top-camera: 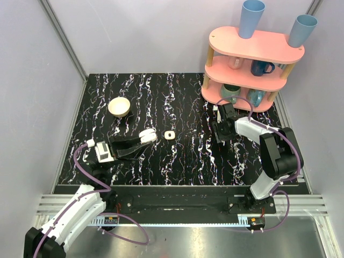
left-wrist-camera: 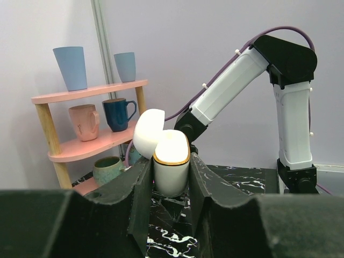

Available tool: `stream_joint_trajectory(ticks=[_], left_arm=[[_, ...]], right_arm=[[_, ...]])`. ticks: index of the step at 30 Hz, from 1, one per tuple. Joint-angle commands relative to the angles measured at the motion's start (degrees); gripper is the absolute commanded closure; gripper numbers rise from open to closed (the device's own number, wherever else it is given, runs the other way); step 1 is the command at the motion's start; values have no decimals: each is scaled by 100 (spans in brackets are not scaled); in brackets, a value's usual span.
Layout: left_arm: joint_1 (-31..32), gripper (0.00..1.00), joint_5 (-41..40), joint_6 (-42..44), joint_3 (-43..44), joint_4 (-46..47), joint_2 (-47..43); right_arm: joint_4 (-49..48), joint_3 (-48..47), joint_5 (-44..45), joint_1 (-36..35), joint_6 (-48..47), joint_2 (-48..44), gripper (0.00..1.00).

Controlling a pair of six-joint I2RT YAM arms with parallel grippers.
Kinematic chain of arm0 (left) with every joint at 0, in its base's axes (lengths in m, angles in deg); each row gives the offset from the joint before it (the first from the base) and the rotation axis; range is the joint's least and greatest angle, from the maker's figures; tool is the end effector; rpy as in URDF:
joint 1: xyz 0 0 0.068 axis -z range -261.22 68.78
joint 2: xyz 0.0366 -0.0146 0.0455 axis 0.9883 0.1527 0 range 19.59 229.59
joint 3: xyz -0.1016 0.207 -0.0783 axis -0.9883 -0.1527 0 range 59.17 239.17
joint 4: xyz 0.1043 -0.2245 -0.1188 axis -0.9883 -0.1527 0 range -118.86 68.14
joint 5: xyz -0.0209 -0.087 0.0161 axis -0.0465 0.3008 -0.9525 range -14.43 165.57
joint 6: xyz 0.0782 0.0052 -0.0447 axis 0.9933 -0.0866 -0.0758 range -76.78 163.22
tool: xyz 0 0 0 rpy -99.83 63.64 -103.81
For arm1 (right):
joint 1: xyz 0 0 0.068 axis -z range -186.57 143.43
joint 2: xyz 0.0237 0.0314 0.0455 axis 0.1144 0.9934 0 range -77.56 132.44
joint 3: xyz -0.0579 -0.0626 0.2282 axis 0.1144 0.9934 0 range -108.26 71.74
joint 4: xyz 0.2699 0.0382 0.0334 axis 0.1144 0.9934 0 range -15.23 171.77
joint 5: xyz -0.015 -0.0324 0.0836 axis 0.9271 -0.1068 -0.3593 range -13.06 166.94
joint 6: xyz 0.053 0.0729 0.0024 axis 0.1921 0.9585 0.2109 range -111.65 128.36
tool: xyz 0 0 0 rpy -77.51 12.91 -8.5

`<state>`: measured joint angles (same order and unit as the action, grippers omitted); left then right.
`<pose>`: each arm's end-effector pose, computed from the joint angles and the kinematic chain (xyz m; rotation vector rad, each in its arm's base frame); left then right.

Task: Insert the wireless bluetooth earbuds into the charging case
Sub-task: Pick up the right earbud from the center of the board.

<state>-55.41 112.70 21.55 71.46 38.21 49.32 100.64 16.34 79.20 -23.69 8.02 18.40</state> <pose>0.1444 -0.1239 0.3026 0.6684 0.8107 -1.0222 0.3275 0.0976 0.0815 -0.4030 2.6990 0.0299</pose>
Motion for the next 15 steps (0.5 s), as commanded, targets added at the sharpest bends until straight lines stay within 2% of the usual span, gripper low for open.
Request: stream_joint_trajectory(ticks=[1,15], left_arm=[[13,100,93,-57,185,329,-3],[13,100,111,-100,194,365,59]], right_arm=[[111,-252,-15,34,-168,19,47],[138,-288,81,34,-212,107,50]])
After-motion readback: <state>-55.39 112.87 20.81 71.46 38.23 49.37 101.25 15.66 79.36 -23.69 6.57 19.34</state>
